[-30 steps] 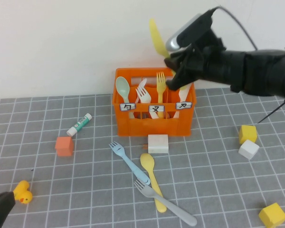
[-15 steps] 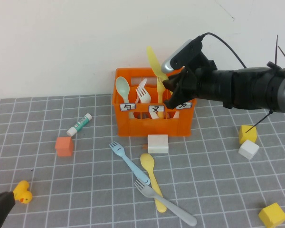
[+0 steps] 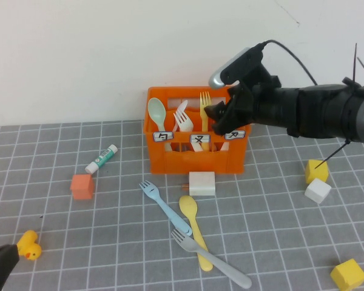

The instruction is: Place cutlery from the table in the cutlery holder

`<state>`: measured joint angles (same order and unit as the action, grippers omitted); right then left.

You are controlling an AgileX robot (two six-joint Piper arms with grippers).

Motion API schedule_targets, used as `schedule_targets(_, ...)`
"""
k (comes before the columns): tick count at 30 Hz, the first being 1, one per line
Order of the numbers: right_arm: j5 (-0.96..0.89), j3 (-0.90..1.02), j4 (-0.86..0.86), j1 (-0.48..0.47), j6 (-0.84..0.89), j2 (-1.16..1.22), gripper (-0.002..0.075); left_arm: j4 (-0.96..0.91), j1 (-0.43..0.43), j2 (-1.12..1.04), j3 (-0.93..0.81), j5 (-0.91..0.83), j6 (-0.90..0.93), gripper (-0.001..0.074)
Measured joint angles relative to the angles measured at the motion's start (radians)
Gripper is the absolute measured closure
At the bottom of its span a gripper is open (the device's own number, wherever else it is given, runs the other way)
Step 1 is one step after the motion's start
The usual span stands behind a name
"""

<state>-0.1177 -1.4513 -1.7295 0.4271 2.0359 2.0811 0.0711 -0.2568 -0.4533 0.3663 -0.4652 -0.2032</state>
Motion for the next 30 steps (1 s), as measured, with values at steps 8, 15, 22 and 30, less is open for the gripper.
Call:
schedule_targets(8, 0.078, 0.000, 0.000, 0.000, 0.037, -0.186, 0.0398, 0.000, 0.000, 0.000, 0.000, 0.007, 0.042, 0.0735)
schedule_targets(15, 0.047, 0.017, 0.000, 0.000, 0.050, -0.514, 0.0705, 0.000, 0.000, 0.015, 0.000, 0.049, 0.083, 0.0735)
schedule_targets(22, -0.276, 0.154, 0.137, -0.002, -0.037, -0.772, 0.0726, 0.000, 0.000, 0.089, 0.000, 0.095, 0.118, 0.0735)
schedule_targets(30, -0.863, 0.224, 0.900, 0.000, -0.661, -0.840, 0.0727, 0.002, 0.000, 0.130, -0.017, 0.087, 0.169, 0.0735)
